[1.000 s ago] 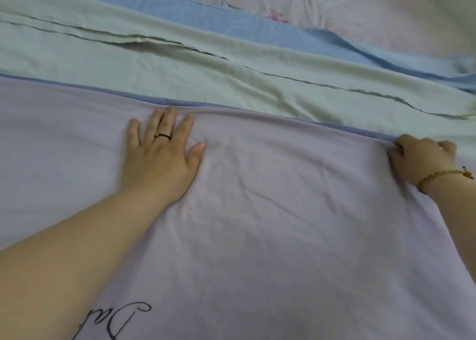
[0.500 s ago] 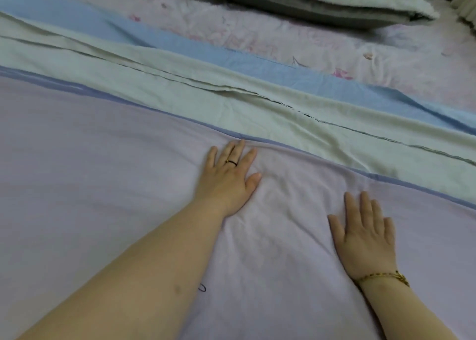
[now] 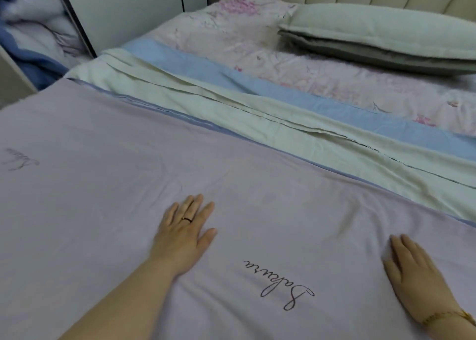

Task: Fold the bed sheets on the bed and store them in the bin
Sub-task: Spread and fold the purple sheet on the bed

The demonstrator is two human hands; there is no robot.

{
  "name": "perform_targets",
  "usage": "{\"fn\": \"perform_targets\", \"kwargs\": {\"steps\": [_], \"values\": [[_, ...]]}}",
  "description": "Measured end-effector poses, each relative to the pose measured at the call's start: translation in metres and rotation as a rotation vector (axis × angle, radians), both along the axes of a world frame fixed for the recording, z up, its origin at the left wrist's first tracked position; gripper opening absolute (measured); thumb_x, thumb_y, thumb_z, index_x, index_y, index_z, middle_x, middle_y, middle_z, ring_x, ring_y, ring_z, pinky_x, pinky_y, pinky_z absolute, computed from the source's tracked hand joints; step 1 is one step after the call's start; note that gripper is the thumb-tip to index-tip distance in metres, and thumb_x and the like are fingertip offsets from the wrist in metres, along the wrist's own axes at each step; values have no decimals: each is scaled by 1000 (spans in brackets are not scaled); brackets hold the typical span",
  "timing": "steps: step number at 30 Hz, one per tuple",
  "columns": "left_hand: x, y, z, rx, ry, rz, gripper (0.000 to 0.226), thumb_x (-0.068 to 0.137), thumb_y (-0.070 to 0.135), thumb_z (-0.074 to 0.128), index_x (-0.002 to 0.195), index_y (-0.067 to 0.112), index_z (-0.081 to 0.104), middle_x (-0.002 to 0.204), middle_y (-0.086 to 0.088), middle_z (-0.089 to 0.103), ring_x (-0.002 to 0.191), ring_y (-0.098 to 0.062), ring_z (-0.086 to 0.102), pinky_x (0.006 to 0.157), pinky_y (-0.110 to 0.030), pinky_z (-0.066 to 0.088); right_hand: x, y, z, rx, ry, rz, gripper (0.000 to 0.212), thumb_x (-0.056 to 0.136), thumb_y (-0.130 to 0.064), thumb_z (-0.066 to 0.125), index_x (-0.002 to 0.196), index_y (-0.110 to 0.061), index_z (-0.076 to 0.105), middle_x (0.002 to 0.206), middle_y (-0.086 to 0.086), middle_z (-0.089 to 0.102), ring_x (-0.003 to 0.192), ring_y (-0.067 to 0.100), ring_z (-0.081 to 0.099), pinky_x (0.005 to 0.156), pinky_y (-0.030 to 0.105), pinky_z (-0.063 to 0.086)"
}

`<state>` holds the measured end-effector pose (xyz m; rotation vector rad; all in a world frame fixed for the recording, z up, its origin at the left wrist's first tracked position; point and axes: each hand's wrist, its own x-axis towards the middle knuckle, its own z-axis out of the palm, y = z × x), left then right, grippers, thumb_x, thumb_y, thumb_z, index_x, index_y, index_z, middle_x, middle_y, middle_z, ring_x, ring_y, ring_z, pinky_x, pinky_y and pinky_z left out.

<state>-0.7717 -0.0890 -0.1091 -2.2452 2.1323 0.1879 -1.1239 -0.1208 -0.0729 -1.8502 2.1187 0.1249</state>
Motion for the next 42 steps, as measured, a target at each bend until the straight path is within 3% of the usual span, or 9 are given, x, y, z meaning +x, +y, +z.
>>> {"fn": "perform_targets", "kwargs": {"steps": [2,5,7,17,20,23,29,33,42], "values": [[37,1,1,79,22,53,90,85,64,-12,134,20,50,141,-7,46,128,-24,48,105,-22,-5,40,3,0,20,17,92,60,97,-44,27,147,-13,13,156,8,7,145,24,6,118,33,5],[87,-13,-1,15,60,93,101,56,67,-21,148,31,3,157,3,-4,145,-12,-4,105,-24,-18,116,-11,-4,51,54,135,61,98,-44,20,147,-20,-6,156,3,-10,145,21,-7,117,34,0],[128,-36,-4,-36,68,92,102,52,62,-21,148,32,-2,157,5,-9,144,-9,-9,108,-26,-15,175,-24,-8,50,73,152,60,98,-46,16,146,-23,-11,156,3,-14,145,21,-10,117,35,-2],[355,-129,-21,-109,76,88,96,59,55,-19,148,30,8,158,5,0,145,-10,-2,108,-20,-9,424,-125,-27,-136,-78,216,51,99,-38,24,147,-30,10,157,-6,-2,145,13,-4,115,31,-6],[373,-160,-28,-171,78,57,91,66,53,-14,147,28,17,157,3,9,145,-13,5,108,-22,-7,452,-155,-34,-209,-68,214,60,92,-51,17,145,-26,23,156,-2,13,144,18,8,115,31,-1],[385,-192,-29,-257,86,-17,84,74,50,-4,144,21,32,153,-2,25,143,-19,21,107,-25,-1,464,-172,-42,-393,-134,133,81,73,-57,11,136,-18,44,140,7,42,132,28,32,109,33,11],[392,-237,-24,-354,97,-124,66,85,44,17,138,13,43,144,-11,43,133,-28,39,105,-31,10,473,-194,-50,-635,-74,122,62,77,-50,29,104,-6,64,101,18,61,100,40,53,88,32,19],[386,-255,-11,-394,58,-143,33,92,24,50,119,5,58,120,-19,58,115,-35,49,106,-33,10,475,-205,-33,-487,-32,199,52,81,-50,38,102,-7,58,102,14,54,100,33,48,85,31,22],[381,-262,2,-499,104,-66,27,94,24,48,100,4,65,105,-16,64,100,-33,54,96,-29,17,466,-223,6,-137,-270,296,10,87,-22,57,79,-19,52,67,-12,47,69,17,44,63,26,32]]}}
